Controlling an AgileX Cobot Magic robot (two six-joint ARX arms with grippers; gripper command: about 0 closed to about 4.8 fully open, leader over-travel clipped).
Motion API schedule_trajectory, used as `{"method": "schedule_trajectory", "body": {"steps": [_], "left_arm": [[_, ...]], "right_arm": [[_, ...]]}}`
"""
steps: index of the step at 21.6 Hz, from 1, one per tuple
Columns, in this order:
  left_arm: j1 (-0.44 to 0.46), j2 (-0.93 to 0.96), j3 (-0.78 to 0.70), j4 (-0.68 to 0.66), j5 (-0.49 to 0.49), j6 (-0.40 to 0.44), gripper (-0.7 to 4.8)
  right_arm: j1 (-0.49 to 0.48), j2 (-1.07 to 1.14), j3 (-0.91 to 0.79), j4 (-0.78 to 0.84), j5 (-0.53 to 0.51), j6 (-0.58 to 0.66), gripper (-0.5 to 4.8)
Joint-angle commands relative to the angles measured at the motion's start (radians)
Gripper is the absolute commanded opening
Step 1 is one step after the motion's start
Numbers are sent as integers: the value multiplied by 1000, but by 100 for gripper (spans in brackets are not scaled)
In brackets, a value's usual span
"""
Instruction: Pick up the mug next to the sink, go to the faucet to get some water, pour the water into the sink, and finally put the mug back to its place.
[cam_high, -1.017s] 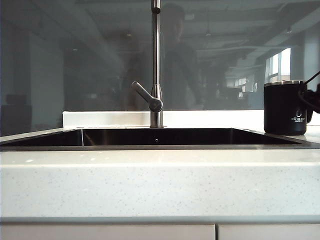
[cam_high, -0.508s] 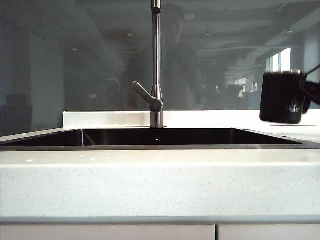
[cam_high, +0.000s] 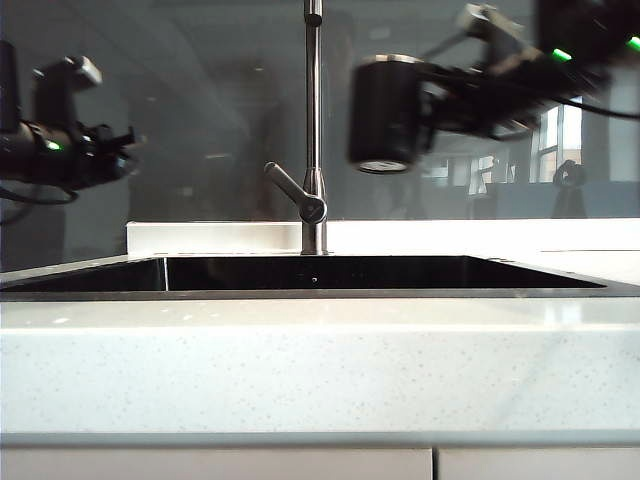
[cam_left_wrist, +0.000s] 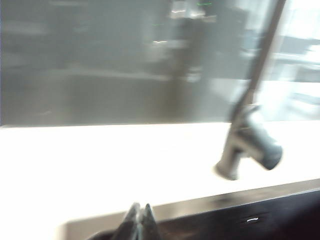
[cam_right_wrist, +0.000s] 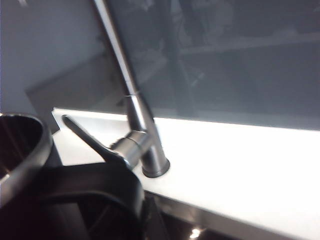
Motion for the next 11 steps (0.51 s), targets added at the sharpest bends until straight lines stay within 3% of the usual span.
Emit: {"method": "schedule_trajectory", "body": {"steps": [1, 4, 7, 11], "left_arm": [[-2, 159, 193, 17, 178, -77, 97], [-3, 272, 332, 11, 251, -129, 253], [-3, 380, 481, 6, 332, -236, 399], [-9, 508, 682, 5, 417, -362, 454]], "right_arm": [[85, 13, 114, -56, 113, -110, -8], [116, 39, 176, -57, 115, -109, -8], [141, 71, 235, -62, 149, -109, -8], [155, 96, 286, -86, 195, -104, -8]]}}
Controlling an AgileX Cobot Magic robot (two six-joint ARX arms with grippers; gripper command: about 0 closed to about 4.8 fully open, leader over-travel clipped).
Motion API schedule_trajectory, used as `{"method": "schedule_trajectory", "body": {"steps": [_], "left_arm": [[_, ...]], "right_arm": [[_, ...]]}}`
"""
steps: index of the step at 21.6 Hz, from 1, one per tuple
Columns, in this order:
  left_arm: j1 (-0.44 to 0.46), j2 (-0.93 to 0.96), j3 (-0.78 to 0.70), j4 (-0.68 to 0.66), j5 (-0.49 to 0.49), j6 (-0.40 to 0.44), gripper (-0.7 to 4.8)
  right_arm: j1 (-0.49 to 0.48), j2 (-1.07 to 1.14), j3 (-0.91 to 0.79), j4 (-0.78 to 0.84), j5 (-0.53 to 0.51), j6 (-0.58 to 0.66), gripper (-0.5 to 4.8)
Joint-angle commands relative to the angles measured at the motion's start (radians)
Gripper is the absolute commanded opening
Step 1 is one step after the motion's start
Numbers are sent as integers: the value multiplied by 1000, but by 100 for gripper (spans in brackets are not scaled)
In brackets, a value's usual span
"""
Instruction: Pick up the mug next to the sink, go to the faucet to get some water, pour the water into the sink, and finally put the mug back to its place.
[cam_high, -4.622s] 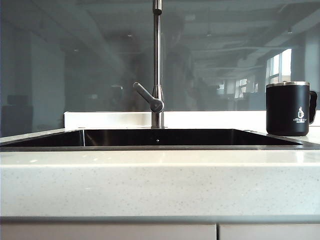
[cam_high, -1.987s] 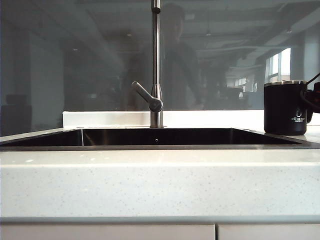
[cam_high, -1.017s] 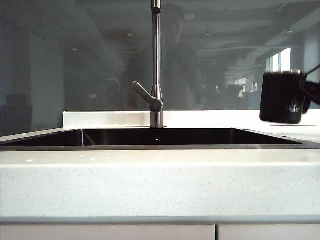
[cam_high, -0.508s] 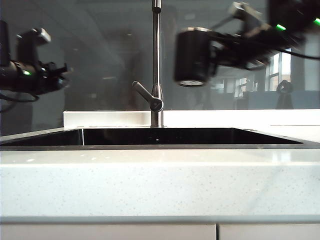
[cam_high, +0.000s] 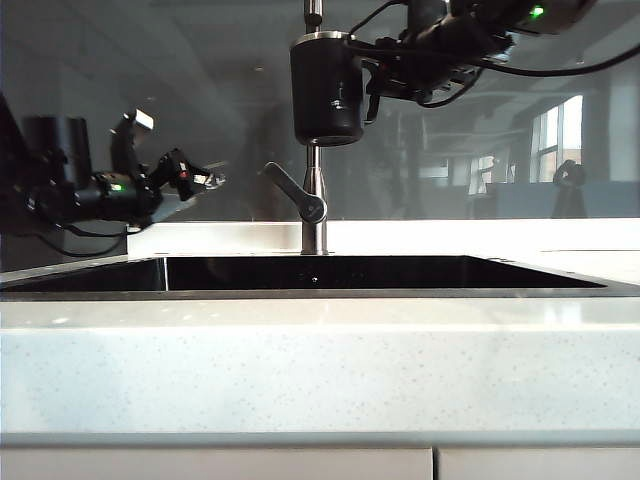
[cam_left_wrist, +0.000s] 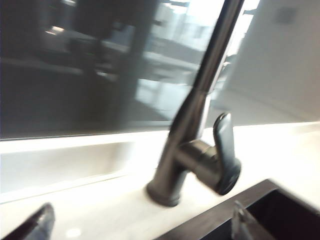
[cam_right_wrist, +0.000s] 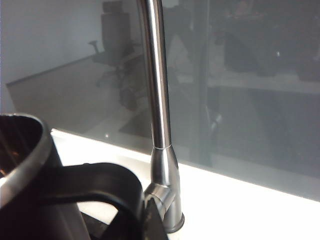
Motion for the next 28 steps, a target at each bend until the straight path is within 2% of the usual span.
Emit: {"method": "schedule_trajectory", "body": {"steps": [1, 9, 16, 22, 25, 28], "left_arm": [[-9, 82, 146, 3, 64, -107, 460], [-64, 208, 436, -66, 112, -143, 460], [-95, 208, 473, -69, 158, -148, 458], [-109, 208, 484, -66, 157, -150, 458], [-120, 208, 509, -63, 179, -179, 456], [-132, 208, 538, -74, 230, -178, 391]], "right_arm": [[12, 2, 38, 20, 25, 9, -8], [15, 4, 54, 52, 94, 65, -8], [15, 5, 79, 53, 94, 65, -8], [15, 5, 89, 48, 94, 65, -8], [15, 5, 90, 50, 94, 65, -8], [15, 5, 89, 50, 93, 65, -8]]}}
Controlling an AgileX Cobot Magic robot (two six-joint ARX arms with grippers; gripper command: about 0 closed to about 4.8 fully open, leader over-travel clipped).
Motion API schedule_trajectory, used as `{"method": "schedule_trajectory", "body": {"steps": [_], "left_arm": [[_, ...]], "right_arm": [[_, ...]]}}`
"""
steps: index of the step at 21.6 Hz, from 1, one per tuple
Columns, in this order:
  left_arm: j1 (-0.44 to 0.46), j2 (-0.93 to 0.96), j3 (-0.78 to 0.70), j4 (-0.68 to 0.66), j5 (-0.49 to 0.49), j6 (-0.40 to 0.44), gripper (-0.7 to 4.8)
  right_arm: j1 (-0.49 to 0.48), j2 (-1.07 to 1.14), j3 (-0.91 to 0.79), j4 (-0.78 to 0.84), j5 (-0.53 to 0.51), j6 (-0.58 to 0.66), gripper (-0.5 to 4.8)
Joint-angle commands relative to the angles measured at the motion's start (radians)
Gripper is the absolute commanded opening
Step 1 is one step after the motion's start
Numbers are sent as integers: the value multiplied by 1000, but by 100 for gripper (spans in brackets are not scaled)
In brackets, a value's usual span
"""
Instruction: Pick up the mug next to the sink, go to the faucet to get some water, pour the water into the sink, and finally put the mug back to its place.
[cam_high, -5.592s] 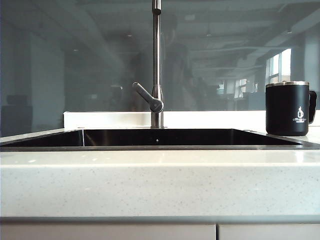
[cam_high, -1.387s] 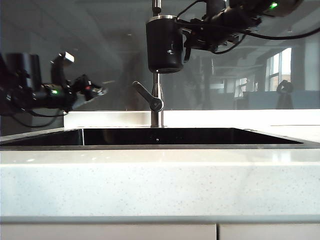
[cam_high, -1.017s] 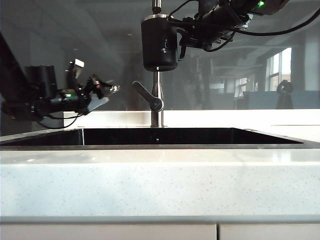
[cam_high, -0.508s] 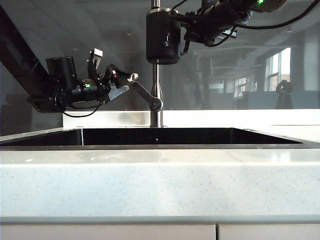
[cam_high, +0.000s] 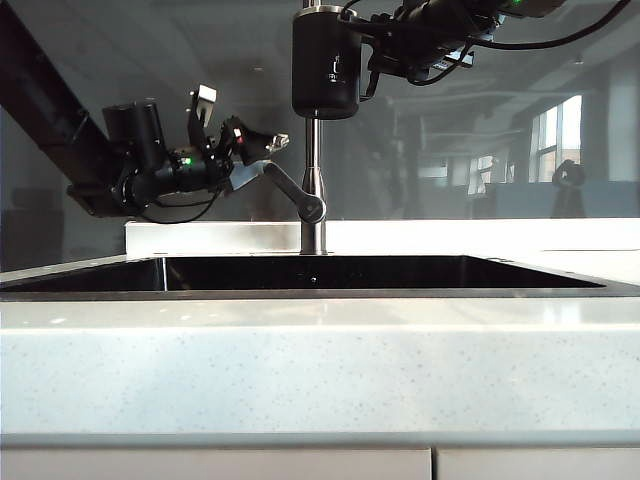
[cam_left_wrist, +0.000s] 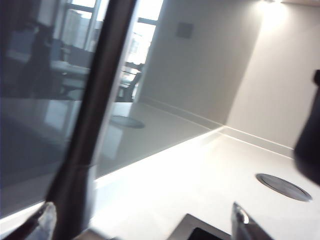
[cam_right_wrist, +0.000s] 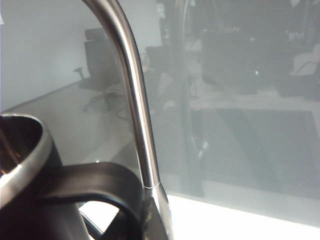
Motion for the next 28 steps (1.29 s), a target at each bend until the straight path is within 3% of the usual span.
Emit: {"method": "schedule_trajectory", "body": {"steps": [1, 6, 14, 16, 28], "left_arm": [[-11, -6, 26, 2, 61, -7, 391], [-9, -6, 30, -48, 69, -18, 391], [-1, -6, 30, -78, 182, -23, 389], [5, -6, 30, -78, 206, -53, 360], [42, -6, 32, -74, 334, -138, 335]], "right_arm": [[2, -10, 8, 40, 1, 8, -8], [2, -10, 8, 40, -2, 8, -8], [2, -10, 8, 40, -2, 8, -8], [2, -10, 8, 40, -2, 8, -8], [2, -10, 8, 39, -2, 7, -8]]}}
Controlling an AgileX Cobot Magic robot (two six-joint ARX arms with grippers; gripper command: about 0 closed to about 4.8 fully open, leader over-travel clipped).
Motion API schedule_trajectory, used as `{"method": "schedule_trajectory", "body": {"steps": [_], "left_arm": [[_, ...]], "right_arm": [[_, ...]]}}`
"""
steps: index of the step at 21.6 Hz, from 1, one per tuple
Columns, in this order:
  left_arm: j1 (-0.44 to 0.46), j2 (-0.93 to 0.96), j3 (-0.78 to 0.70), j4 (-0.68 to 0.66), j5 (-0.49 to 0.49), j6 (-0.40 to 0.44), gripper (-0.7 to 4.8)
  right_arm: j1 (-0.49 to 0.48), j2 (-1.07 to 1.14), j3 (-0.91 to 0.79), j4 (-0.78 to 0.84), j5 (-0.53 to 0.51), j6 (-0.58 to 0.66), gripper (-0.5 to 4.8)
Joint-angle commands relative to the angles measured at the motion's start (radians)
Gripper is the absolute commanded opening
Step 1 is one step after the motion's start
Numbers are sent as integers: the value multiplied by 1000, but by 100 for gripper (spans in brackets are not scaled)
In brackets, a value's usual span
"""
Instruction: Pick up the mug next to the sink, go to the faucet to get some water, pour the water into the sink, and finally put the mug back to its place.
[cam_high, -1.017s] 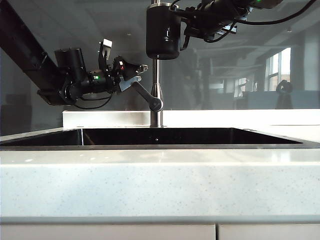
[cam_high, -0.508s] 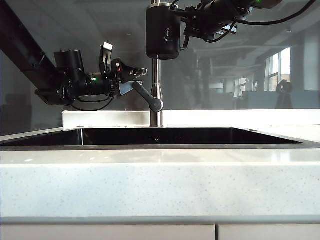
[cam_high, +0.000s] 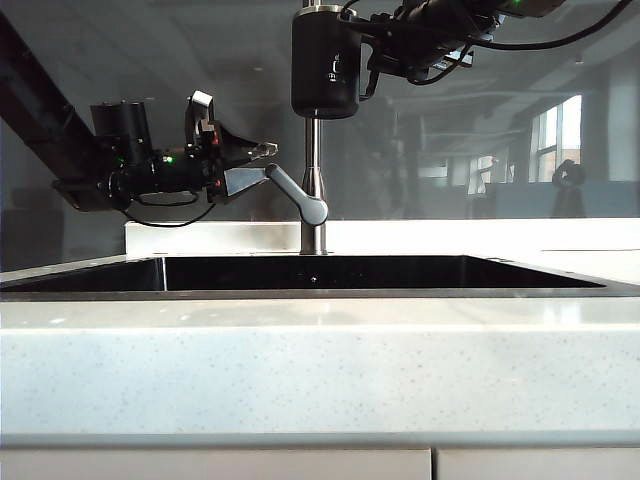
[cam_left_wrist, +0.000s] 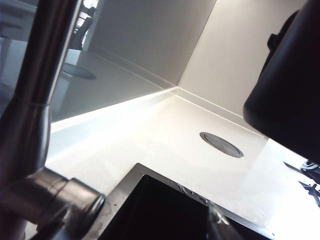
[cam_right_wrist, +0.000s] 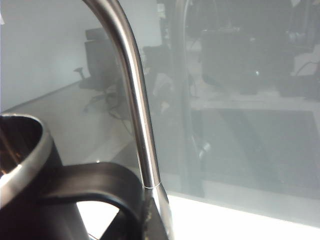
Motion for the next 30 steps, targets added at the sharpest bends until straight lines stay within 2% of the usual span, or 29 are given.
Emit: {"method": "schedule_trajectory", "body": {"steps": [1, 3, 9, 15, 16, 18, 22, 27, 30], "left_arm": [[-3, -8, 6, 19, 50, -7, 335], [-3, -8, 6, 24, 50, -22, 335], [-3, -8, 9, 91, 69, -137, 335], [-3, -8, 11, 98, 63, -121, 336], [-3, -8, 11, 98, 57, -106, 336], [-3, -8, 11, 97, 32, -2, 336], [-3, -8, 10, 92, -15, 120, 336], [-4, -8, 10, -89, -56, 304, 336], [-4, -8, 10, -172, -56, 370, 336]], "right_arm": [[2, -10, 8, 39, 1, 7, -8], [2, -10, 8, 38, 0, 7, -8], [2, -10, 8, 35, 0, 7, -8], [2, -10, 8, 33, 0, 7, -8], [2, -10, 8, 33, 0, 7, -8], [3, -10, 8, 32, 0, 7, -8], [3, -10, 8, 32, 0, 7, -8], [3, -10, 8, 32, 0, 7, -8], [3, -10, 8, 32, 0, 7, -8]]}}
